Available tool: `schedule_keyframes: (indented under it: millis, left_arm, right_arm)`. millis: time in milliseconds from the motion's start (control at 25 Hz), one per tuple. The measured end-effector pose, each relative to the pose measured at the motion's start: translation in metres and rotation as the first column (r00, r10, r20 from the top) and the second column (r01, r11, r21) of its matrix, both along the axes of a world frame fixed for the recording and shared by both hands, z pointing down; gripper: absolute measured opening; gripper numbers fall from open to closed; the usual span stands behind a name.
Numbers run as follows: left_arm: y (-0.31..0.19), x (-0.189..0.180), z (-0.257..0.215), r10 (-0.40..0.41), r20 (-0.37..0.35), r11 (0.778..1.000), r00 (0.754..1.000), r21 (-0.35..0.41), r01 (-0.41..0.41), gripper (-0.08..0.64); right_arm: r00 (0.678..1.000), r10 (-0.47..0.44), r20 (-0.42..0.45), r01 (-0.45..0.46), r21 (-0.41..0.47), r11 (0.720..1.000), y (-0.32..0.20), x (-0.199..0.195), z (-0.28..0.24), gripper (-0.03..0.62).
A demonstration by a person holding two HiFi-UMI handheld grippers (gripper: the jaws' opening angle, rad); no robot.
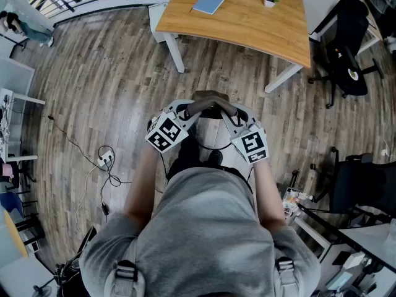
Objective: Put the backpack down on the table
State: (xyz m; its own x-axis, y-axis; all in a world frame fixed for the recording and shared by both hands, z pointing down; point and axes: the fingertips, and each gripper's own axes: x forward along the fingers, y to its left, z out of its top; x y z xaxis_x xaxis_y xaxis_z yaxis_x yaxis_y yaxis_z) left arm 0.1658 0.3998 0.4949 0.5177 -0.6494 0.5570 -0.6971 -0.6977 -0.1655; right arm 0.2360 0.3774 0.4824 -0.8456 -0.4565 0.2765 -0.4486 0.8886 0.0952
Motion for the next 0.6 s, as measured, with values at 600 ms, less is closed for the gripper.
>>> schedule_keyframes:
  millis: [600]
  left_arm:
    - [-0.021,-0.022,0.001,0.002,-0.006,1.000,1.000,-0.003,-0.002,0.072]
  right_arm:
    - [1.000,0.023,-0.019,-0.024,-0.016,1.000,-0.021,-0.021,0.002,0.086]
